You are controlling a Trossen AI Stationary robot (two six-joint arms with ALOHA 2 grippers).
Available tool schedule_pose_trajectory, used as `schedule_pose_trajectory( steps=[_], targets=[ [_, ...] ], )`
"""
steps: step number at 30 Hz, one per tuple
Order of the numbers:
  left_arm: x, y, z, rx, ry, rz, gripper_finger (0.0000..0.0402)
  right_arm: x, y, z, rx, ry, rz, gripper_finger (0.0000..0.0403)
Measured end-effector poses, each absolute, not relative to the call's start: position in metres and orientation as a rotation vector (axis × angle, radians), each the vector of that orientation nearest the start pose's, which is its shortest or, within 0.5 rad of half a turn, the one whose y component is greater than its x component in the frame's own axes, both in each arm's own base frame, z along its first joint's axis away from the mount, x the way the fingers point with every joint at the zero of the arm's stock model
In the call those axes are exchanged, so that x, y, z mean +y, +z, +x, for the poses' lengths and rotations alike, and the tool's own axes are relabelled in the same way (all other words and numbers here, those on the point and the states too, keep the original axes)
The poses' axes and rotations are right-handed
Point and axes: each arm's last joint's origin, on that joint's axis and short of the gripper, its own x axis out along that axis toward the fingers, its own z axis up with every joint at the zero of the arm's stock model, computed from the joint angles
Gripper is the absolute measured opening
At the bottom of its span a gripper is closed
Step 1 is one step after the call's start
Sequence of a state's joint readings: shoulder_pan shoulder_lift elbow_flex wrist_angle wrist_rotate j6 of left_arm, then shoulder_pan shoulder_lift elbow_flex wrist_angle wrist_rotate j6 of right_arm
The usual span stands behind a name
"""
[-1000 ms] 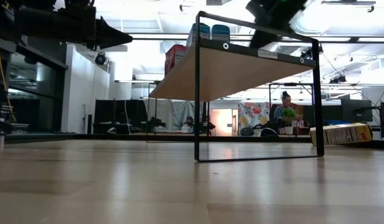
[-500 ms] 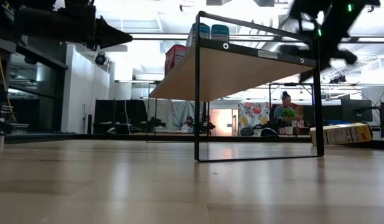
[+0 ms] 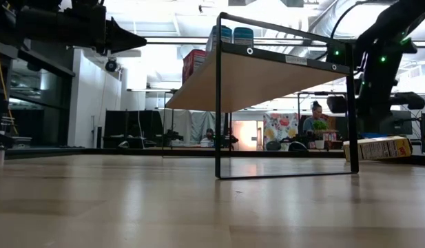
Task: Stack cereal on shelf
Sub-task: Put the right yellow cereal box on the shelf
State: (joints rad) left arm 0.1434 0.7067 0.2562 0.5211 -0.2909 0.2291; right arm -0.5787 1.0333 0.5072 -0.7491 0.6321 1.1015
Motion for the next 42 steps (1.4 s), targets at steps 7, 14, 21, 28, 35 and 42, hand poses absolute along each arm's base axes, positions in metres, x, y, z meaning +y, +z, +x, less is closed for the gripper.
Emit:
schedule_pose_trajectory(
  steps=[7, 14, 21, 28, 35, 42],
  targets=[
    [0.031, 0.229, 0.158, -0.021, 0.441, 0.221, 0.0033, -0.111, 0.161, 0.128, 0.608, -1.677, 0.780, 0.0000],
    [0.031, 0.229, 0.158, -0.020, 0.441, 0.225, 0.0033, -0.123, 0.148, 0.141, 0.656, -1.630, 0.757, 0.0000],
    [0.031, 0.229, 0.158, -0.011, 0.443, 0.262, 0.0033, -0.114, 0.148, 0.161, 0.812, -1.277, 0.661, 0.0000],
    [0.032, 0.229, 0.158, -0.007, 0.453, 0.276, 0.0033, -0.083, 0.144, 0.166, 1.085, -0.990, 0.586, 0.0000],
    [0.032, 0.229, 0.158, -0.004, 0.455, 0.290, 0.0033, -0.043, 0.151, 0.156, 1.228, -0.836, 0.610, 0.0000],
    [0.032, 0.229, 0.158, -0.005, 0.455, 0.289, 0.0033, -0.008, 0.170, 0.144, 1.169, -0.669, 0.727, 0.0000]
  ],
)
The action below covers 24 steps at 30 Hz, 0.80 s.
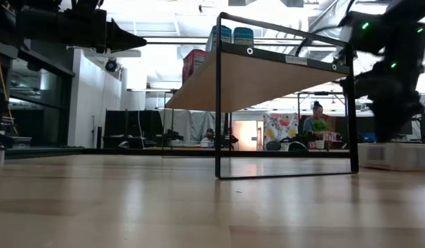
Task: Stack cereal on shelf
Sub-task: Put the right yellow cereal box on the shelf
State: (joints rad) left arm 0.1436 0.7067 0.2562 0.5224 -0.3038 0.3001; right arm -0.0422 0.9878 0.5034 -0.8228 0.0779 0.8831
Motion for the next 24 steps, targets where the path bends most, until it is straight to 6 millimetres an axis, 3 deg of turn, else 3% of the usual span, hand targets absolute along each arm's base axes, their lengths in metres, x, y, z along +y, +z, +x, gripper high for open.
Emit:
schedule_pose_trajectory(
  steps=[12, 24],
  targets=[
    [0.032, 0.229, 0.158, -0.005, 0.454, 0.289, 0.0033, 0.042, 0.169, 0.140, 1.304, -0.462, 0.800, 0.0000],
    [0.032, 0.229, 0.158, -0.005, 0.454, 0.288, 0.0033, 0.098, 0.172, 0.138, 1.264, -0.272, 0.899, 0.0000]
  ],
)
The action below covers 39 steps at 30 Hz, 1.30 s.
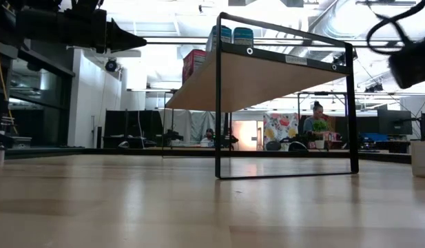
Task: Stack cereal on shelf
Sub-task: Put the right yellow cereal box on the shelf
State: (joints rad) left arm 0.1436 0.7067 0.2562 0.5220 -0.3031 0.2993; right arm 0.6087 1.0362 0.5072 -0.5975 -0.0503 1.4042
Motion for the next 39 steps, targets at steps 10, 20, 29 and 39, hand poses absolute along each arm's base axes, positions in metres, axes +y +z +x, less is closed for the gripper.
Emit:
schedule_pose_trajectory(
  steps=[10, 20, 29, 39],
  targets=[
    [0.032, 0.229, 0.158, -0.005, 0.454, 0.288, 0.0033, 0.144, 0.159, 0.151, 1.285, -0.177, 0.885, 0.0000],
    [0.032, 0.230, 0.158, -0.012, 0.455, 0.288, 0.0033, 0.135, 0.203, 0.150, 1.078, -0.582, 0.568, 0.0000],
    [0.032, 0.230, 0.158, -0.011, 0.454, 0.281, 0.0033, 0.146, 0.167, 0.161, 1.174, -0.724, 0.522, 0.0000],
    [0.032, 0.230, 0.158, -0.013, 0.454, 0.279, 0.0033, 0.171, 0.184, 0.184, 1.089, -0.759, 0.463, 0.0000]
  ],
)
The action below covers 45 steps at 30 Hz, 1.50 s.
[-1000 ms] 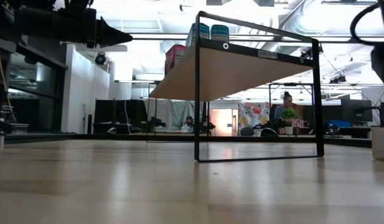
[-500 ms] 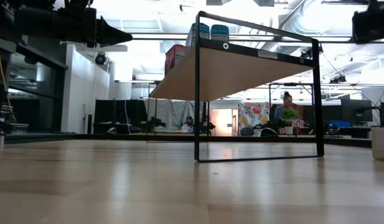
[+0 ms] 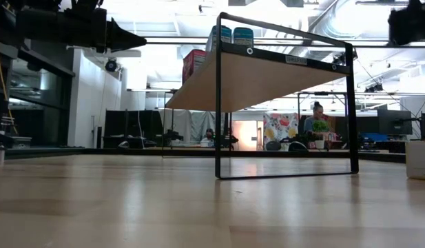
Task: Stack cereal on shelf
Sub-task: Put the right yellow cereal box on the shelf
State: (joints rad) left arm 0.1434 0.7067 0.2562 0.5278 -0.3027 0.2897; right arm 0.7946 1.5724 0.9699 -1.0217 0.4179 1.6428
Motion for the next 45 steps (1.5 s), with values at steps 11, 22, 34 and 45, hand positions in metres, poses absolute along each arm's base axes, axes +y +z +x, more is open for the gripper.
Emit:
schedule_pose_trajectory(
  steps=[11, 22, 34, 45],
  targets=[
    [0.032, 0.230, 0.158, -0.012, 0.454, 0.278, 0.0033, 0.197, 0.177, 0.208, 1.151, -0.982, 0.389, 0.0000],
    [0.032, 0.230, 0.158, -0.014, 0.454, 0.274, 0.0033, 0.212, 0.171, 0.227, 1.178, -1.186, 0.396, 0.0000],
    [0.032, 0.230, 0.158, -0.017, 0.453, 0.261, 0.0033, 0.214, 0.158, 0.232, 1.158, -1.204, 0.383, 0.0000],
    [0.032, 0.230, 0.158, -0.016, 0.453, 0.259, 0.0033, 0.216, 0.174, 0.247, 1.055, -1.155, 0.388, 0.0000]
  ],
)
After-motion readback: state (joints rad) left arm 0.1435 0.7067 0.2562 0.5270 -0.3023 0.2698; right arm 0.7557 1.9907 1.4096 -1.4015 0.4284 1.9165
